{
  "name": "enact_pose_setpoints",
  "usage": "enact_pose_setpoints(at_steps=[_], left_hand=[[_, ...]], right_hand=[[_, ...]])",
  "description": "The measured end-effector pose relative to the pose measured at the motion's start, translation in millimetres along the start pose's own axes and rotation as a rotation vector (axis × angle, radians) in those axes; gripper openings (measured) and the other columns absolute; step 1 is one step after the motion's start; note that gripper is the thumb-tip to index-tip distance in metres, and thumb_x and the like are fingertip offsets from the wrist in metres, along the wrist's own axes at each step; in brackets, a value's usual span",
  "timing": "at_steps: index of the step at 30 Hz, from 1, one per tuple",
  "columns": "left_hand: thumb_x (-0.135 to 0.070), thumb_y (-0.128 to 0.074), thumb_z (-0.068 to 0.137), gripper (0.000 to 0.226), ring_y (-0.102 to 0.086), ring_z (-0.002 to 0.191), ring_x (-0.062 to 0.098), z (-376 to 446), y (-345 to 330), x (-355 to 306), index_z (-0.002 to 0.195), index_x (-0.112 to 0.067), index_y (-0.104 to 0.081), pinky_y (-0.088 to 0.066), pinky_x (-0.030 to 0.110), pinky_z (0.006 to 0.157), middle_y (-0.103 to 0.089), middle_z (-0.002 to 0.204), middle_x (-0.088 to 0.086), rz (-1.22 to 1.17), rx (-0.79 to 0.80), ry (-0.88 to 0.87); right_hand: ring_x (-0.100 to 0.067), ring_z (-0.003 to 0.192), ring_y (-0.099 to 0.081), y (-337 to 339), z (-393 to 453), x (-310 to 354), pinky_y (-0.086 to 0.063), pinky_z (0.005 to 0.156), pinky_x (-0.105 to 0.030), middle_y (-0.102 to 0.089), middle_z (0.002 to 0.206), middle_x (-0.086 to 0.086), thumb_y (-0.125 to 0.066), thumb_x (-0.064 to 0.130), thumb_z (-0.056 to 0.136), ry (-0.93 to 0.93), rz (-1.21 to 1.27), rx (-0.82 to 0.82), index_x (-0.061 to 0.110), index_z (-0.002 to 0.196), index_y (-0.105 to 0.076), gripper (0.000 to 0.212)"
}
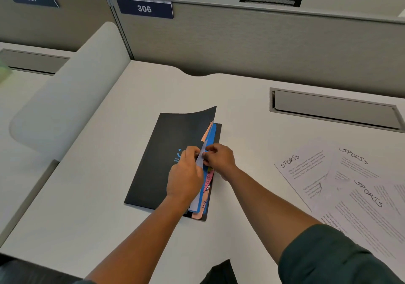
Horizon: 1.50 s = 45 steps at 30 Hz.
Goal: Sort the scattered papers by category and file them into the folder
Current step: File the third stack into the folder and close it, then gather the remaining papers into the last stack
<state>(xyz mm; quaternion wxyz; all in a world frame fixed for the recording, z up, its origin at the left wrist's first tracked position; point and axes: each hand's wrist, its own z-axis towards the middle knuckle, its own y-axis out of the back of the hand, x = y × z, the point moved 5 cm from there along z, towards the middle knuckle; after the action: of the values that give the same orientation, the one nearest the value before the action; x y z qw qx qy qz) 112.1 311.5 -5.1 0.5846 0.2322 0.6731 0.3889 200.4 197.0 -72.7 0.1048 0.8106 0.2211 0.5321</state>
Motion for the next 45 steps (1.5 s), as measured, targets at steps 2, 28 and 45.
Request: enact_pose_setpoints(at_steps=[2,28,45], left_hand=[[-0.043,-0.046,0.102,0.017,-0.062,0.06,0.008,0.7,-1.4,0.9,0.105,-0.026,-0.043,-0.043,0.01,0.052,-0.062,0.088,-0.006,-0.004,0.002,0.018],[-0.041,-0.066,0.089,0.038,-0.067,0.071,0.011,-6.1,-26.7,8.3,0.117,-0.028,-0.043,-0.053,0.023,0.06,-0.068,0.1,-0.006,0.091,0.028,0.032],[-0.035,-0.06,0.084,0.011,-0.061,0.08,0.003,-22.4,-88.5,-63.4,0.096,-0.035,-0.06,-0.046,0.022,0.065,-0.066,0.089,-0.017,0.063,0.273,-0.042]], right_hand=[[-0.022,0.092,-0.068,-4.0,2.8,-1.0,-0.06,0.081,-0.037,-0.066,0.113,-0.005,-0.067,0.02,0.088,0.012,-0.051,0.014,0.015,0.111,-0.067,0.023],[-0.021,0.08,-0.07,41.0,-4.4,-18.3,-0.06,0.065,-0.034,-0.066,0.098,-0.007,-0.076,0.021,0.082,0.146,-0.153,0.171,0.012,0.096,-0.062,0.022],[-0.006,0.082,-0.061,170.4,-85.2,-87.5,-0.045,0.069,-0.018,-0.066,0.098,0.008,-0.069,0.026,0.082,0.001,-0.008,-0.138,0.022,0.097,-0.065,0.016]])
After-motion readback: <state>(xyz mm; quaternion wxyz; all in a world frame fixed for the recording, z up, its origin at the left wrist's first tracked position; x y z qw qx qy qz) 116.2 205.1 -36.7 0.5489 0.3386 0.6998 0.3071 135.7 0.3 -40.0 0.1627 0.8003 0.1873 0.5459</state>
